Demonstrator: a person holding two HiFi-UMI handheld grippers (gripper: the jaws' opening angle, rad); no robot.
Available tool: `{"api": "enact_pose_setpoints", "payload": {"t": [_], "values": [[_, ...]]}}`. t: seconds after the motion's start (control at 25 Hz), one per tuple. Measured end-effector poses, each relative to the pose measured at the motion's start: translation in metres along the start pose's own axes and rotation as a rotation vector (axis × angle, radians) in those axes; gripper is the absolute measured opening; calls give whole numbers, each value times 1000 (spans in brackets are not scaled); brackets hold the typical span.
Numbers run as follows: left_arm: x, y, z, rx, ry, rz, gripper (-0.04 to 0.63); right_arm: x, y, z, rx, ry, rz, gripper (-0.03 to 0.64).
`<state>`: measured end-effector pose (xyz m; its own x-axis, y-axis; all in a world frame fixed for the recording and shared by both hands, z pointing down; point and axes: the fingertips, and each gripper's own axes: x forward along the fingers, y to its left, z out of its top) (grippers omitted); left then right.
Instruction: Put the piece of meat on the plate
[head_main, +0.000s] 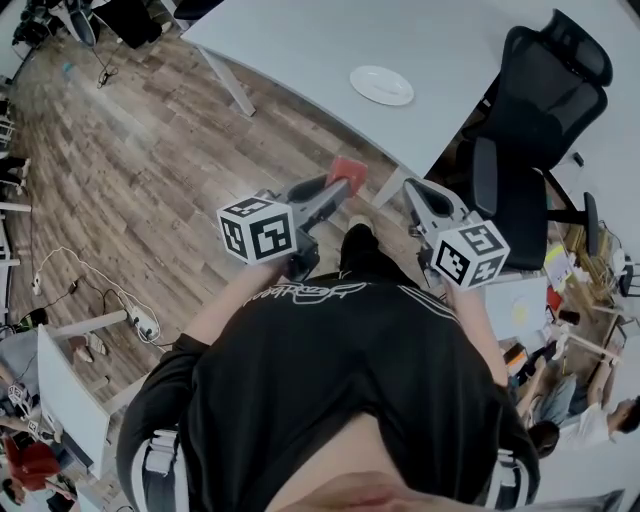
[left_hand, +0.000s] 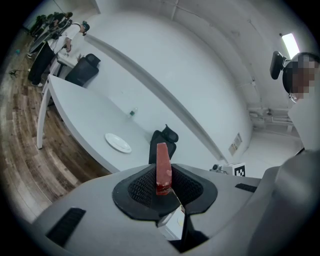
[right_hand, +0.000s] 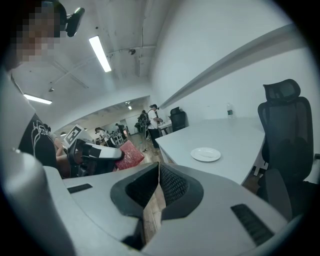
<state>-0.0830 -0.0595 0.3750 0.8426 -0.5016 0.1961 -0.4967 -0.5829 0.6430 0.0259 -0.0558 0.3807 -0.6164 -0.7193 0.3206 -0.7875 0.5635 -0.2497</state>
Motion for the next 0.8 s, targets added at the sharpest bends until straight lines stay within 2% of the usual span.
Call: {"api": "enact_pose_setpoints", "payload": {"t": [0.44,0.64,0.8], "values": [[57,46,42,-64,20,7,92,54,-63,32,29,42,-5,12],[93,66,66,-51,33,14,92,79,-99,45,45,63,-3,12],[119,83,77,-70,46,12,92,98,-125,50,49,81,-4,12]]}}
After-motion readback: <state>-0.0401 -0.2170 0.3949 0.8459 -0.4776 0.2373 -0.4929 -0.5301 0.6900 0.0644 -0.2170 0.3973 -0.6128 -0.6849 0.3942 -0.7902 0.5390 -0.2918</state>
